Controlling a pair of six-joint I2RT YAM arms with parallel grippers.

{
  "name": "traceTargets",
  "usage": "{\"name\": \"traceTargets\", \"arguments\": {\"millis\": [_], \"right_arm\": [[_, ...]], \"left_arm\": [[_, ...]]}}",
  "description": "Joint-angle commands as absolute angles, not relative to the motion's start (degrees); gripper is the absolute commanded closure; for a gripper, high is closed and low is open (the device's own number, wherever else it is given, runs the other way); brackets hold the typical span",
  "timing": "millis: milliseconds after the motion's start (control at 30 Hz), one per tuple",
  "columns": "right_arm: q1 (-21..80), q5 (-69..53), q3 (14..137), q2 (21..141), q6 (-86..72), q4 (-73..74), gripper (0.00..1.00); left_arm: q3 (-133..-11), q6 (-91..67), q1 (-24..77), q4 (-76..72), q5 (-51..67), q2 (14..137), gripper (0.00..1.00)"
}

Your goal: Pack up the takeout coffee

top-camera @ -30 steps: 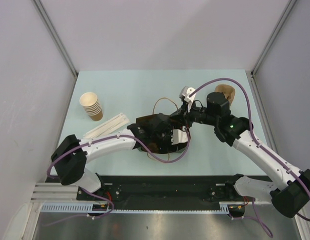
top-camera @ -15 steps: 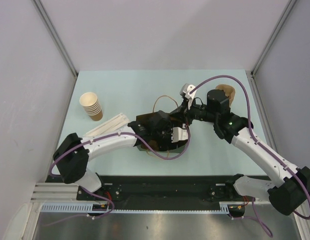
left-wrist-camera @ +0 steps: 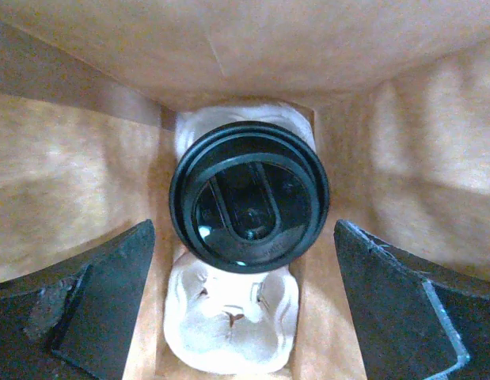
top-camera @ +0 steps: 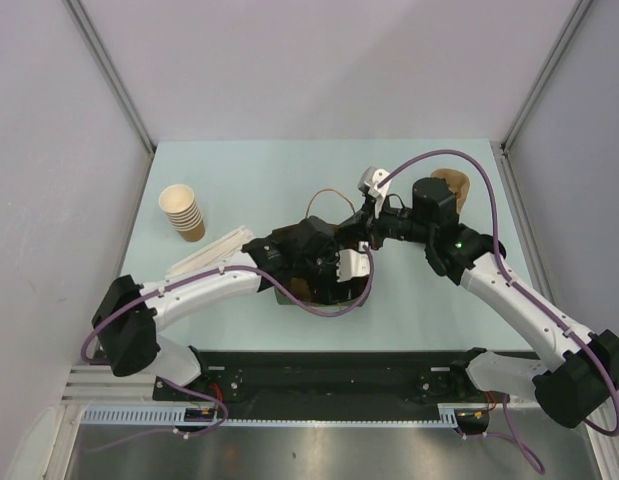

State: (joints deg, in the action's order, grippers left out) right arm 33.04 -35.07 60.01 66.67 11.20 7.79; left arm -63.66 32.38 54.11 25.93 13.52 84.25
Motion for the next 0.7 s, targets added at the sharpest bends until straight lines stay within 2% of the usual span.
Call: {"name": "traceTargets", "arguments": {"millis": [0, 667], "right_arm": [[32.8, -36.0, 60.4, 67.5, 12.0, 9.3, 1.00], [31.8, -36.4, 60.4, 67.7, 12.9, 8.6, 1.00]], "left_arm": [[-67.5, 31.2, 54.7, 25.6, 14.1, 80.8, 0.01], [-78.0, 29.2, 54.8, 34.1, 16.5, 77.6, 0.01]]}}
